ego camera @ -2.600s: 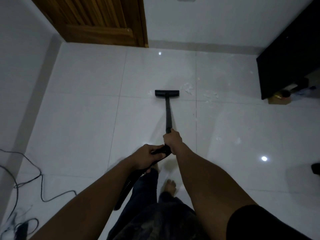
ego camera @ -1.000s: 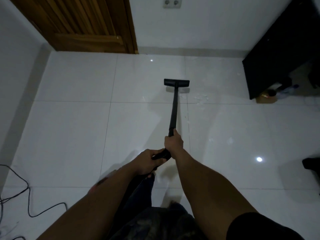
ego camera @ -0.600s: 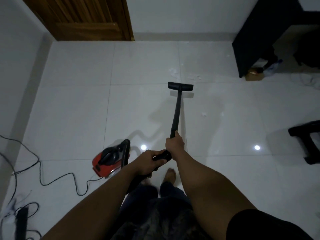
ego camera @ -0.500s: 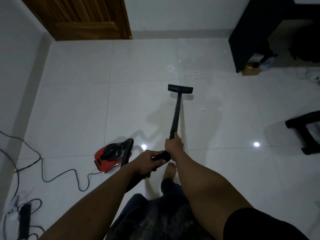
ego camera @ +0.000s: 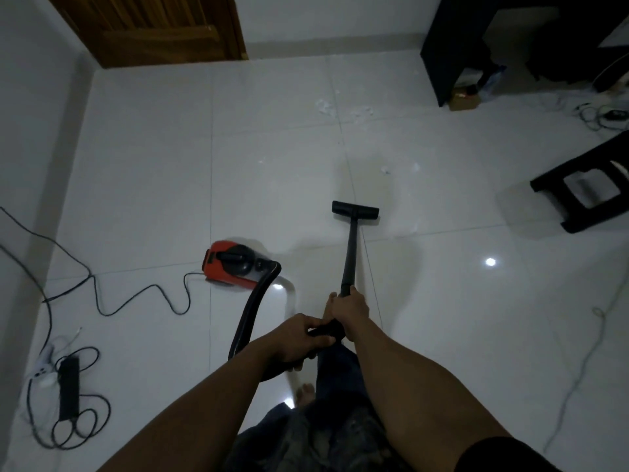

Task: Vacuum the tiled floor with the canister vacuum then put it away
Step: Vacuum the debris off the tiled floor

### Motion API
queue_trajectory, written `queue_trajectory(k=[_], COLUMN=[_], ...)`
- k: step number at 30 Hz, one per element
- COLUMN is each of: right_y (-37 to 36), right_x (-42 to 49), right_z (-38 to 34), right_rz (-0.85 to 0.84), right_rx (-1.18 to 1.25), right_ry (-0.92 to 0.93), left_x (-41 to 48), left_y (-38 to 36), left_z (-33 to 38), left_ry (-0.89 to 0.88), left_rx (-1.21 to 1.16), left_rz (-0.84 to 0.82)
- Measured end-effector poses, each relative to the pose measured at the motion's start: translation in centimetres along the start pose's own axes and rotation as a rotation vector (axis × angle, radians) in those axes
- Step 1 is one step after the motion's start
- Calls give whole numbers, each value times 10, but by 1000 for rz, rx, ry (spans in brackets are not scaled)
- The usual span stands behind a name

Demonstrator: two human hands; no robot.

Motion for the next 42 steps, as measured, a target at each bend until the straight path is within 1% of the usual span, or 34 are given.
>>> queue_trajectory(k=[4, 8, 13, 17, 23, 29, 33, 37, 42], right_y=[4, 15, 29, 40, 58, 82, 98, 114, 129], right_x=[-33, -51, -51, -41, -19, 12, 41, 76, 119], right_z=[55, 96, 136, 150, 138, 128, 121, 98, 61], right_rz=[18, 28, 43, 36, -7, -49, -91, -136, -166], right_rx=[8, 4, -17, -74, -172, -184, -189, -191, -199], right_ry=[-66, -87, -97, -98, -8, 27, 56, 92, 132], left_x=[-36, -48, -39, -24, -4, 30, 50, 84, 122], left_y=[-39, -76, -108, -127, -142, -152, -160, -155, -139], left_z=[-9, -20, -32, -37, -29, -5, 22, 48, 85], left_ry=[-17, -23, -40, -50, -5, 53, 74, 126, 122], left_rx=[-1, 36, 101, 67, -39, 27, 6, -16, -56], left_rz=[-36, -52, -88, -95, -83, -61, -25, -2, 17])
Point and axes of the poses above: each hand's wrist, its own x-axis towards the middle knuckle, its own y-axis out of the back of the hand, z = x × y, the point moved 7 cm from there along x, towards the middle knuckle, and after that the axes turned 1 degree about y, right-handed, at the moved point
